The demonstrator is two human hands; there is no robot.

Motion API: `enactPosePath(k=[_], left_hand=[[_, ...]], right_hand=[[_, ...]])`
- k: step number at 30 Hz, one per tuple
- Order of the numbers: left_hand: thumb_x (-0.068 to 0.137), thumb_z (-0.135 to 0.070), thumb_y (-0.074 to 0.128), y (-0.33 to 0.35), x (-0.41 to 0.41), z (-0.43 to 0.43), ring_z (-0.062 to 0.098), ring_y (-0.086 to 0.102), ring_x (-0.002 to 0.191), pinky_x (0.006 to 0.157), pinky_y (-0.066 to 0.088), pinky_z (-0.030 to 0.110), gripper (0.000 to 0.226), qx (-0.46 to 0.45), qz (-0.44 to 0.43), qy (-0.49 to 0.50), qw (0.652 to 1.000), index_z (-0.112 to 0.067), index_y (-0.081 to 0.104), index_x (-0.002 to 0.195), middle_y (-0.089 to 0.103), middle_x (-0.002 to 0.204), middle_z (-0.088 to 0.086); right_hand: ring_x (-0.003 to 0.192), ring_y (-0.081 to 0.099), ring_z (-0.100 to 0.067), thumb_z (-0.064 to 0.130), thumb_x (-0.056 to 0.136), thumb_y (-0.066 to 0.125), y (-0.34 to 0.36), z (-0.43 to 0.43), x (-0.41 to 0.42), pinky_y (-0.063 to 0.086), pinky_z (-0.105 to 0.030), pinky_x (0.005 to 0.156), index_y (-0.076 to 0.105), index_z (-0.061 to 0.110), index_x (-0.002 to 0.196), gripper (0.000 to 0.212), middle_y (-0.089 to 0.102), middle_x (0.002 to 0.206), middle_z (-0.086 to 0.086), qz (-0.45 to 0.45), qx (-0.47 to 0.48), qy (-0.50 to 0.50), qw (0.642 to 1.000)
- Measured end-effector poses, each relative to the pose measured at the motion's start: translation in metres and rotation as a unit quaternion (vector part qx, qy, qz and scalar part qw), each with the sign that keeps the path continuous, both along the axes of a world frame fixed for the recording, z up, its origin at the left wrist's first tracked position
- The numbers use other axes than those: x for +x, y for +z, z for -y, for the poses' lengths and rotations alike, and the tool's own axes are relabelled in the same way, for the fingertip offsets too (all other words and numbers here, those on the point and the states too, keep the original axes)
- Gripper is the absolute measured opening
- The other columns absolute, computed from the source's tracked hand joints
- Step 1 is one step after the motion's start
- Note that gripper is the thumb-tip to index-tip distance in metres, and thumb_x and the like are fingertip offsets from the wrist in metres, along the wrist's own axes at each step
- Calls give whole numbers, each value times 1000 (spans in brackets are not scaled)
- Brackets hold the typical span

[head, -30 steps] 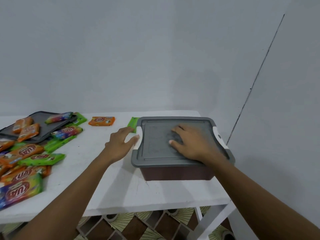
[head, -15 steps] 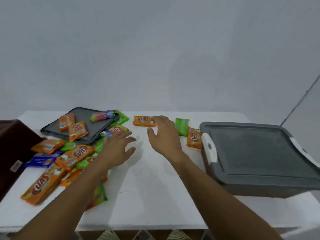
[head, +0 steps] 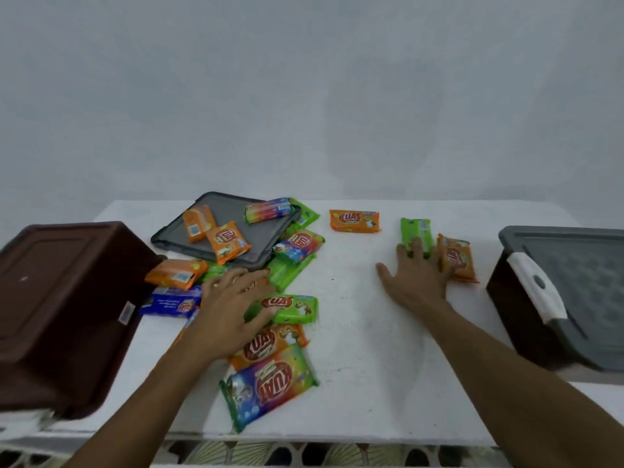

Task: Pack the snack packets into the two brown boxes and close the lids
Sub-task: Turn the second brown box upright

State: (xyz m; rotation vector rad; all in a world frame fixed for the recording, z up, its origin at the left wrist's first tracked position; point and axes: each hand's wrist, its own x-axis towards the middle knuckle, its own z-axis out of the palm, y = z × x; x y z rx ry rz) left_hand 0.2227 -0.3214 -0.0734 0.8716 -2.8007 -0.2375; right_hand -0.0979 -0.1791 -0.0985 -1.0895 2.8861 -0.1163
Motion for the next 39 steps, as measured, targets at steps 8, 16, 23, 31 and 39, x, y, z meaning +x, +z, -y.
enactPosePath(k=[8,16,23,31,39], left_hand=[[82,-80,22,-12,21,5,15,21,142,110,17,49,72,-28,18,-9,999,-43,45,139,33,154,-11],[68,-94,24,-27,56,-5,35,-6,148,113,5,66,92,-8,37,147,988,-49,19,149,1,164,-2],[78,-76,33,-23,9,-21,40,-9,147,109,-2,73,79,23,59,176,982,-48,13,149,7,163,4],[87,-52,28,-13,3,-41,26,1,150,117,3,61,67,124,-52,86,987,-33,23,151,14,163,1],[73,-86,16,-29,64,-43,22,-20,148,115,-12,55,93,28,43,55,997,-41,-1,153,-17,161,-8]], right_hand=[[139,28,-33,67,89,17,-8,-2,102,15,-61,109,38,36,144,66,27,158,1,-45,-49,178,982],[150,2,-20,80,83,13,-7,-13,127,-7,-61,115,23,44,150,77,7,164,5,55,-132,242,960],[150,-9,-21,92,66,43,-7,-19,181,-7,-58,115,8,44,152,104,-5,164,5,46,-93,442,891],[145,21,-11,95,65,33,-7,-53,141,14,-62,114,35,31,146,103,27,157,13,12,-113,290,950],[150,3,-21,71,86,43,-9,-55,140,6,-68,112,22,23,149,81,11,163,-3,58,-134,62,987]])
